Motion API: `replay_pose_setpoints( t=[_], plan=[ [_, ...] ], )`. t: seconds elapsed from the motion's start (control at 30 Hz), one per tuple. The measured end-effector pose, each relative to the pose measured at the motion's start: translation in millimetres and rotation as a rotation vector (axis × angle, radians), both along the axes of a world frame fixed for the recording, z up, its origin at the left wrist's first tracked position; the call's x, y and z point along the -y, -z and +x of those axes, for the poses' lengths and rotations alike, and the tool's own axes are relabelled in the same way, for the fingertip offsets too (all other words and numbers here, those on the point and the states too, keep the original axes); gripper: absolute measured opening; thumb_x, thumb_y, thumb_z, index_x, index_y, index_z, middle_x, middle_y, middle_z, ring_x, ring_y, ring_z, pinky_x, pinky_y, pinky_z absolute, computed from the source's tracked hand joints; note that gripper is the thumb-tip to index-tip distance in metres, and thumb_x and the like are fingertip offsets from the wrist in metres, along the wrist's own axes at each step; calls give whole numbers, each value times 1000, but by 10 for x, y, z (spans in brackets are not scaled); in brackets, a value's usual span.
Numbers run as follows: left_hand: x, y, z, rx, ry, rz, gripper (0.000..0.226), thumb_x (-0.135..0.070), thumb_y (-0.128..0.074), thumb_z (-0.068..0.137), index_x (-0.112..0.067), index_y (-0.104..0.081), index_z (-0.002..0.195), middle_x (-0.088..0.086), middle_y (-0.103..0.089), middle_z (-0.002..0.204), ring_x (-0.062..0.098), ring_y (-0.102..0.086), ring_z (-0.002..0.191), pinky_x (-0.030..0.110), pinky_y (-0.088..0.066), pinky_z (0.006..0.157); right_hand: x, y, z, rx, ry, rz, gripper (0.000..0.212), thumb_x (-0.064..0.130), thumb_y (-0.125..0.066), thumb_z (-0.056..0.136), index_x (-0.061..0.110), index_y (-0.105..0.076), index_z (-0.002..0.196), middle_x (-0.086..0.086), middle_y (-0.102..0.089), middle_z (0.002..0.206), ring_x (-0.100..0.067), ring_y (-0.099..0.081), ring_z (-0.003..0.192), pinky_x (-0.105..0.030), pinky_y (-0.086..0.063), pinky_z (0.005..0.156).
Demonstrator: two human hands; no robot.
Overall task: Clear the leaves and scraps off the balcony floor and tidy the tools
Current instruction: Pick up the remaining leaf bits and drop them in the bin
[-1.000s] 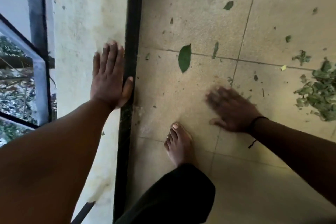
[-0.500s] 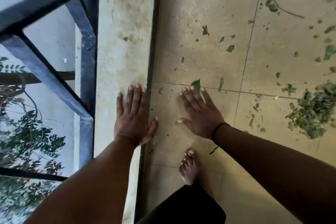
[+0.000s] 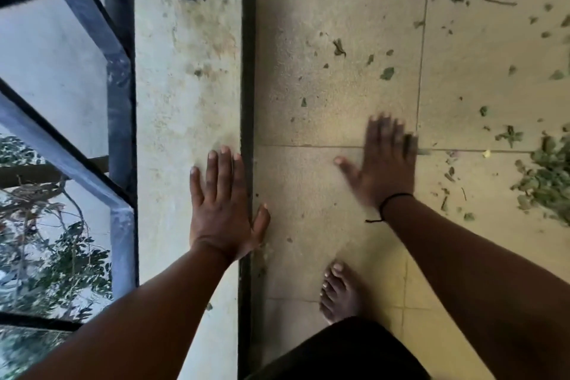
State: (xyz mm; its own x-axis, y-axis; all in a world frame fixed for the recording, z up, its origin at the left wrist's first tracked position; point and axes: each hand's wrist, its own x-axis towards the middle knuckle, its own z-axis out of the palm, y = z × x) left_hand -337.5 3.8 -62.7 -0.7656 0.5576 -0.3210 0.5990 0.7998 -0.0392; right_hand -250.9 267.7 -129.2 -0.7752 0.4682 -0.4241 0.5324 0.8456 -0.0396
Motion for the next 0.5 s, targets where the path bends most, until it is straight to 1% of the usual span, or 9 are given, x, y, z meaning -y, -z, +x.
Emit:
replay_pose_setpoints(
  t=[0.1,0.13,0.17,0.23,0.33,0.4,0.43,0.47,0.5],
  plan=[
    [-1,16,12,10,2,3,95,-61,-32,87,-3,6,152,16,9,160,27,19,149,50,7,120,-128,8,99,15,245,32,99,77,-13,88,5,7,153,-18,6,161,-35,7,148,-53,4,119],
    [10,16,10,12,2,6,95,-61,-32,87,-3,6,153,16,9,160,27,19,149,50,7,120,-117,0,73,24,298,54,99,77,-13,88,3,4,153,-20,4,161,-37,5,148,-56,1,118],
    [20,10,4,11,0,9,95,-61,-32,87,-3,6,153,16,8,160,27,19,149,50,7,120,-78,-25,29,30,295,63,99,75,-14,88,2,2,153,-22,3,160,-39,2,147,-57,1,118],
    [13,3,-6,13,4,12,96,-61,-32,86,-3,7,152,17,7,160,26,20,149,51,5,120,115,-81,-40,17,100,21,96,73,-18,90,3,4,153,-21,7,160,-40,3,147,-54,6,117],
    [6,-6,-10,19,6,7,98,-61,-34,85,-2,5,152,15,7,160,25,22,148,51,6,120,658,-100,-49,-15,-326,-226,89,71,-19,93,12,10,153,-10,19,159,-34,14,147,-47,19,114],
    [8,-15,-16,20,9,6,98,-61,-34,85,-2,6,152,15,8,159,25,23,148,52,6,120,916,-68,72,6,-550,-256,86,71,-20,93,16,3,155,-8,7,162,-31,8,149,-48,15,116],
    [11,-20,-18,23,11,5,97,-61,-33,85,-2,7,151,15,8,159,25,23,148,52,6,119,922,-46,142,5,-591,-224,85,71,-22,93,17,-2,155,-8,-2,163,-30,3,149,-48,12,118],
    [12,-24,-17,24,13,2,97,-61,-33,85,-3,8,151,15,9,159,25,24,147,51,7,119,838,-6,206,1,-568,-200,85,71,-25,92,18,-5,155,-7,-6,163,-29,0,149,-47,10,118],
    [9,-23,-21,26,14,-1,96,-61,-32,85,-4,10,151,15,10,159,25,25,147,51,8,119,690,31,273,1,-490,-172,86,71,-28,91,19,-5,155,-7,-6,162,-30,-2,148,-47,8,117]
  ],
)
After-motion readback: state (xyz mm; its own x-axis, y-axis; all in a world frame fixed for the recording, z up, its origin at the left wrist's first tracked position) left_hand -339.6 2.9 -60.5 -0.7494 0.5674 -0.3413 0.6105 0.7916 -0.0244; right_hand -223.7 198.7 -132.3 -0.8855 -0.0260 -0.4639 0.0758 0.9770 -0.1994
